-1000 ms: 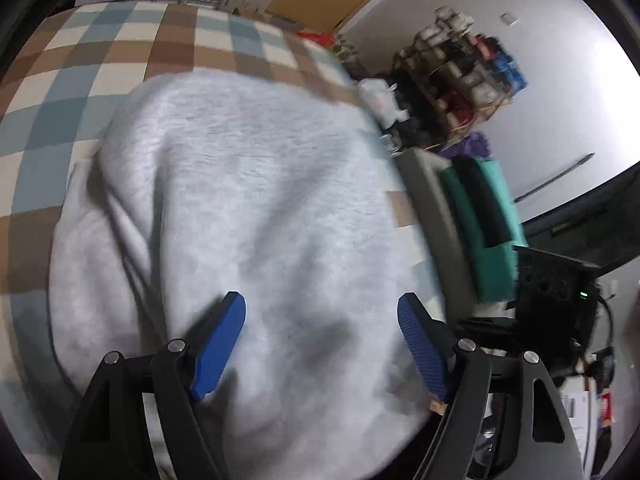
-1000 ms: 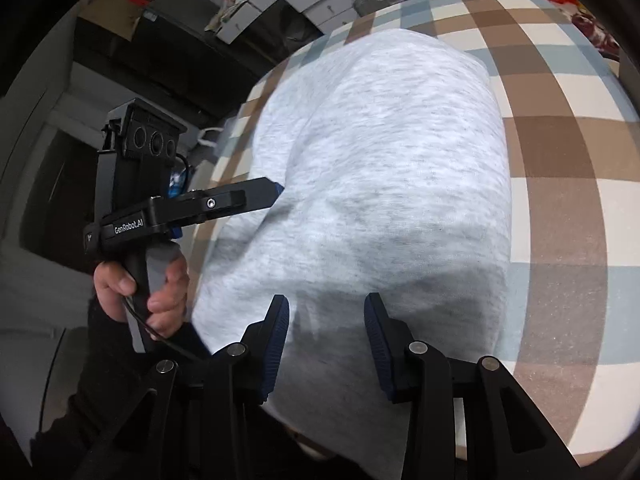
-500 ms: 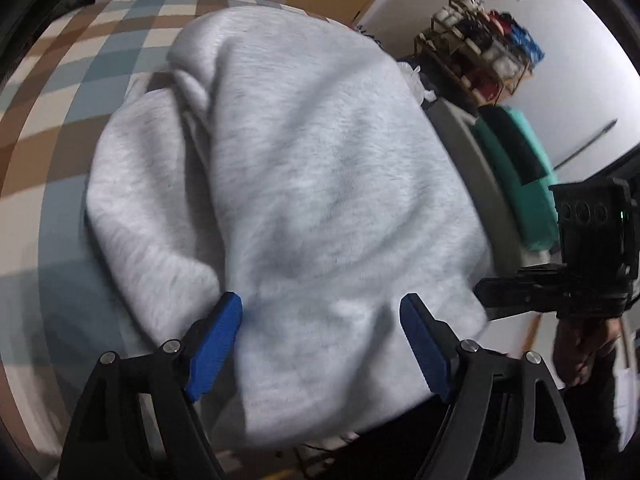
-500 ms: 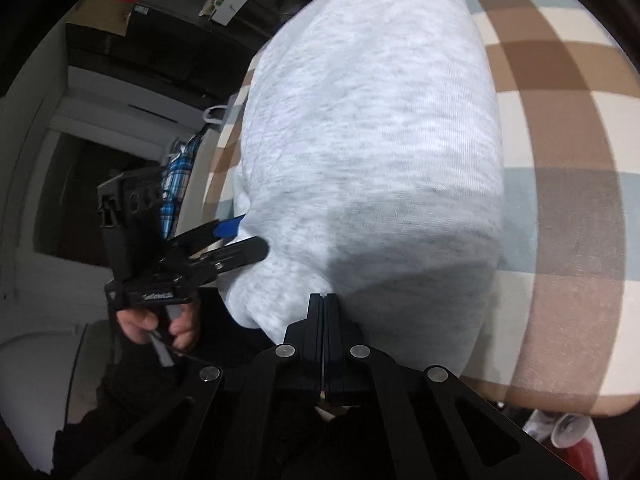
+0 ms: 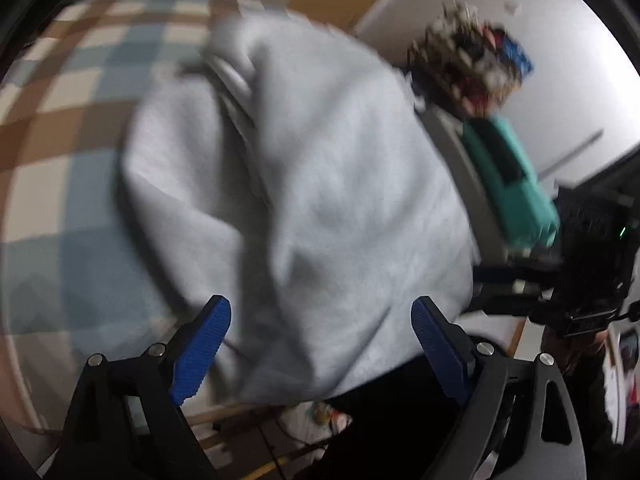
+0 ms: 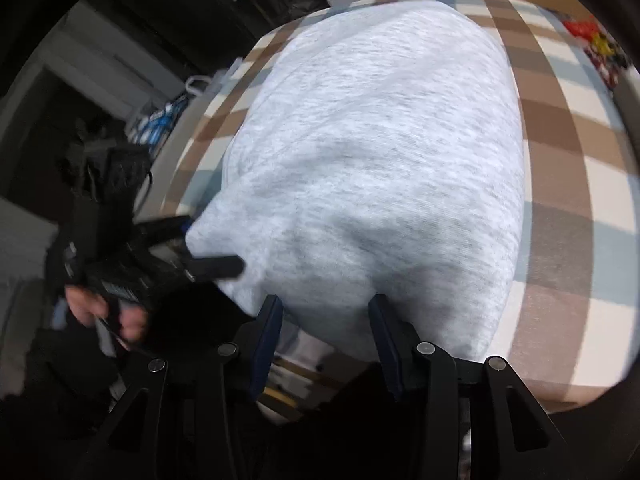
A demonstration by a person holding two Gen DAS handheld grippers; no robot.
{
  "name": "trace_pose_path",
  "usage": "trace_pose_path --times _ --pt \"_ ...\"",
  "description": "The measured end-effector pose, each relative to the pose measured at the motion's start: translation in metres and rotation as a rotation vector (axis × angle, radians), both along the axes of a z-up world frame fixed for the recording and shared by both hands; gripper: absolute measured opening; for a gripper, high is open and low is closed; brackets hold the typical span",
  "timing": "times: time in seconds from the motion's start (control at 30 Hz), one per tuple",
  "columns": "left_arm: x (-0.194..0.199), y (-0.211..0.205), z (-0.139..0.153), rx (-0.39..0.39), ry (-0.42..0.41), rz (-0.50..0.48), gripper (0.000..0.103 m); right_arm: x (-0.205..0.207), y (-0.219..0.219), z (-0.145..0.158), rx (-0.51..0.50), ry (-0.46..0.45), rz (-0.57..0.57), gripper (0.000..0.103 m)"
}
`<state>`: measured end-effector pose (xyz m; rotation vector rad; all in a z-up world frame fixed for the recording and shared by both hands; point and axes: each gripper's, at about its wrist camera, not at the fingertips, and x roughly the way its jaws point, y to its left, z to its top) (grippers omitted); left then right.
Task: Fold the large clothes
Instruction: 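Lower both open grippers around the grey sweatshirt bundle edges, then close both grippers on the sweatshirt bundle and lift it off the bed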
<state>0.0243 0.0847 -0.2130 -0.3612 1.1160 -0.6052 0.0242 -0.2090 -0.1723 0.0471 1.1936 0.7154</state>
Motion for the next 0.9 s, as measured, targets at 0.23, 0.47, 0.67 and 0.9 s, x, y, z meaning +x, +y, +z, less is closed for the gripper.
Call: trace_pose_path --times 0.23,0.47,0.67,0.9 --pt "0.063 0.048 -0.019 -0.08 0.134 0.178 0.101 0.047 -0.077 0.024 0.165 -0.08 -0.241 0.07" --pt "0.104 0.02 -0.049 -0.279 0.29 0.084 0.101 0.098 -0.106 -0.027 0.257 0.062 -0.323 0.07" --pt "0.133 -0.013 -0.049 -0.395 0.333 -0.009 0.101 0.11 -0.117 -0.051 0.409 0.183 -0.292 0.071" --pt "0.138 -0.062 -0.03 -0.276 0.272 -0.134 0.101 0.104 -0.108 -0.052 0.362 0.176 -0.22 0.076"
